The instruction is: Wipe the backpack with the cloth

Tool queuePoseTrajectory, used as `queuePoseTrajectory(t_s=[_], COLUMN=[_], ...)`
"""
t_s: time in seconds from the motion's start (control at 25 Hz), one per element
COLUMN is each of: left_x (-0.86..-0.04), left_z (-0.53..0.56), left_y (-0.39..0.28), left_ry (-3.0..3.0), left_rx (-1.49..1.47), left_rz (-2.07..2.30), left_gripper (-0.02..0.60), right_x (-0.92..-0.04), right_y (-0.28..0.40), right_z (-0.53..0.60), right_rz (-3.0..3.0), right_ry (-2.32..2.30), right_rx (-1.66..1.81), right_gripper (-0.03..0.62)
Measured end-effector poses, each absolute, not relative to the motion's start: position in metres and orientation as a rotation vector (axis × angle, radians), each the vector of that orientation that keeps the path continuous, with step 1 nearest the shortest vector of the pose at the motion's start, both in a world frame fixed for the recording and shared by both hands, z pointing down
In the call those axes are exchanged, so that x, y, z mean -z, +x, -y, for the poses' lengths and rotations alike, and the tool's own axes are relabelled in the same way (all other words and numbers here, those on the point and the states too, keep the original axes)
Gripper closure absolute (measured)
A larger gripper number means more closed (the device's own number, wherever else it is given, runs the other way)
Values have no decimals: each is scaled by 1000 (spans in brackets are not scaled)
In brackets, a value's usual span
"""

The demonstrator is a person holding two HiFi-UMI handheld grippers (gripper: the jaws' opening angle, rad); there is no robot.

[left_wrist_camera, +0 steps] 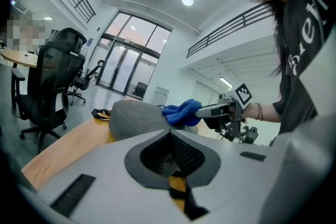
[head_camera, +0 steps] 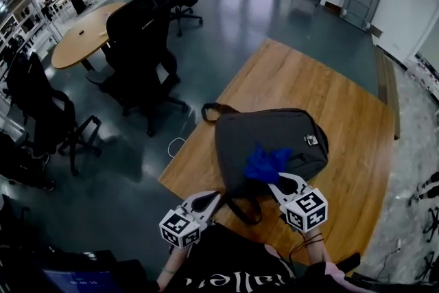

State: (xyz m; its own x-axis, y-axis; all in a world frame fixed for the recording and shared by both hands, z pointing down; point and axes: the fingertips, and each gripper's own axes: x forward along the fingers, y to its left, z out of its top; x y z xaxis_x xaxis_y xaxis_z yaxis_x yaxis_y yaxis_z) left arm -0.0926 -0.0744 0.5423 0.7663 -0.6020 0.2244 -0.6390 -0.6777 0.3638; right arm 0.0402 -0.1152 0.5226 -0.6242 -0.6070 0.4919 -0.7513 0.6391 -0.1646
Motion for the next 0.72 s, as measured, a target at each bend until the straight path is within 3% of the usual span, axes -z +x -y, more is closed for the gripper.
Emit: queuePoseTrajectory(t_s=[0.44,0.72], left_x=[-540,-540], left_z=[80,88], left_y=[-70,-69], left_ry=[2569,2560], left_rx=[-129,-140], left_rz=[879,880], left_gripper=[588,588], right_x=[-558,-504], right_y=[70,90], right_z=[54,97], right_rz=[2364,2454], right_ry=[1220,1270], right_rx=[-752,-618], right_gripper=[540,539])
